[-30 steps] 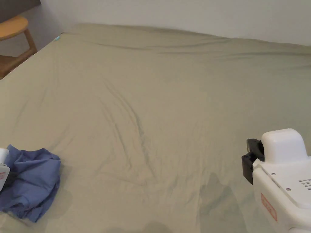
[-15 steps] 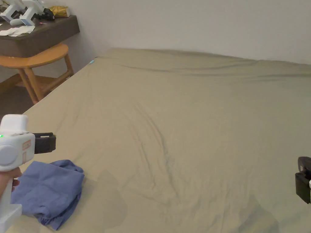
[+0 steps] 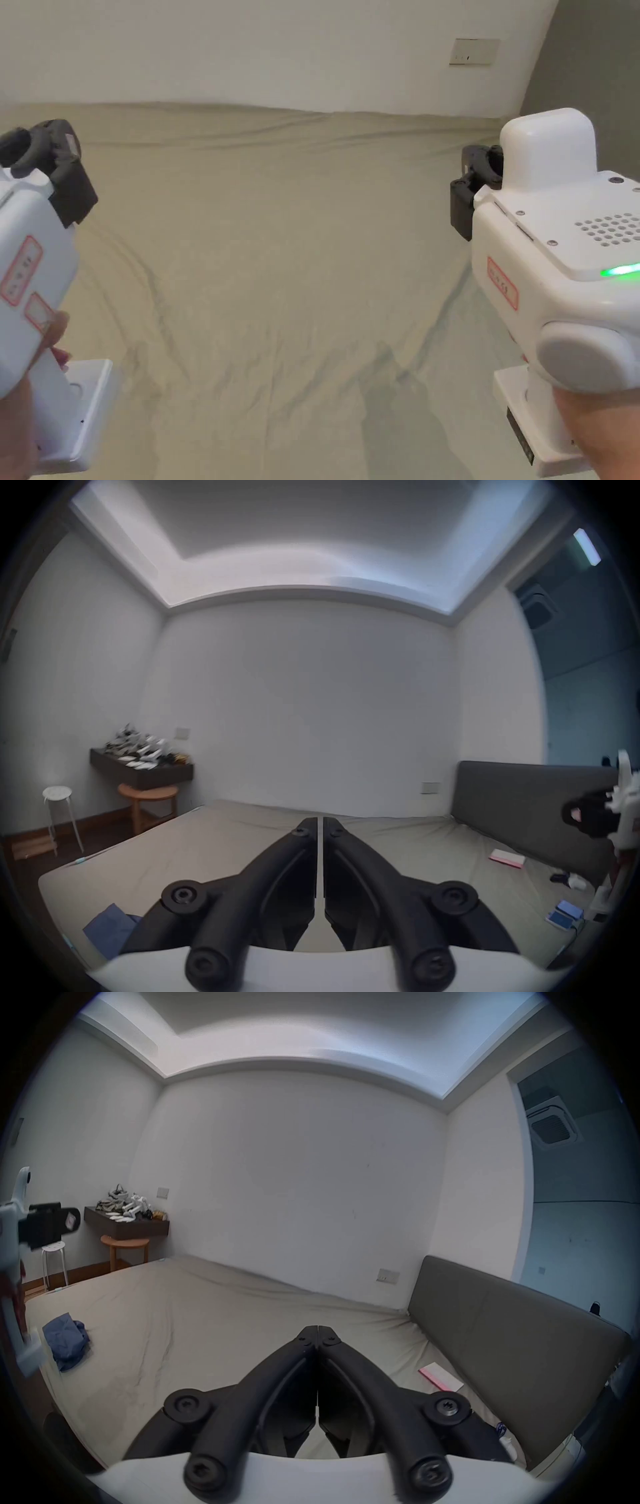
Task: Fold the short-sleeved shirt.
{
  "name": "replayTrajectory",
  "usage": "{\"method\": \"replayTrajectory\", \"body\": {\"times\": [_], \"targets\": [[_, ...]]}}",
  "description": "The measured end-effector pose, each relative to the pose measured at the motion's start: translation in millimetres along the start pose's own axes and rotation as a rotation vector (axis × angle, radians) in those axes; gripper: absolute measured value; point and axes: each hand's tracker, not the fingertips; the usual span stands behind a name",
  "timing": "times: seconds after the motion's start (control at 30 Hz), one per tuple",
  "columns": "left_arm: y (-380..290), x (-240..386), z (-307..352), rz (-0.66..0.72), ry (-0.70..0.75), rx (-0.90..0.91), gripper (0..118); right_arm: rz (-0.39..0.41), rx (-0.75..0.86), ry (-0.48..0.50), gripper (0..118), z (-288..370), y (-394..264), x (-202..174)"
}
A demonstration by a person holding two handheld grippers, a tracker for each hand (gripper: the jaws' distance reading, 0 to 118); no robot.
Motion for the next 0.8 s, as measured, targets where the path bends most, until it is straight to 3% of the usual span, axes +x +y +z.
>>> {"method": "replayTrajectory", "body": {"times": [0.13,0.43,0.57,0.67,0.8], "targets": [[-11.3,53.7,6.2,-0.089,-0.060,-0.027,0,0.015,0.028,-0.008,2,20.4,-2.1,-6.8],[-20.3,84.6,15.9,-0.195,-0.045,-0.031,0,0.033,0.035,-0.009,2,35.6,-15.1,-20.6],[-27.5,99.6,27.6,-0.463,0.108,0.076,0,0.057,0.038,-0.011,2,34.5,-19.1,-20.5],[-22.0,87.8,22.2,-0.207,-0.042,-0.032,0,0.063,0.047,0.002,2,34.8,-20.2,-18.8],[-24.3,86.2,23.4,-0.256,0.013,-0.012,0,0.042,0.054,0.002,2,36.0,-20.2,-18.5]]}}
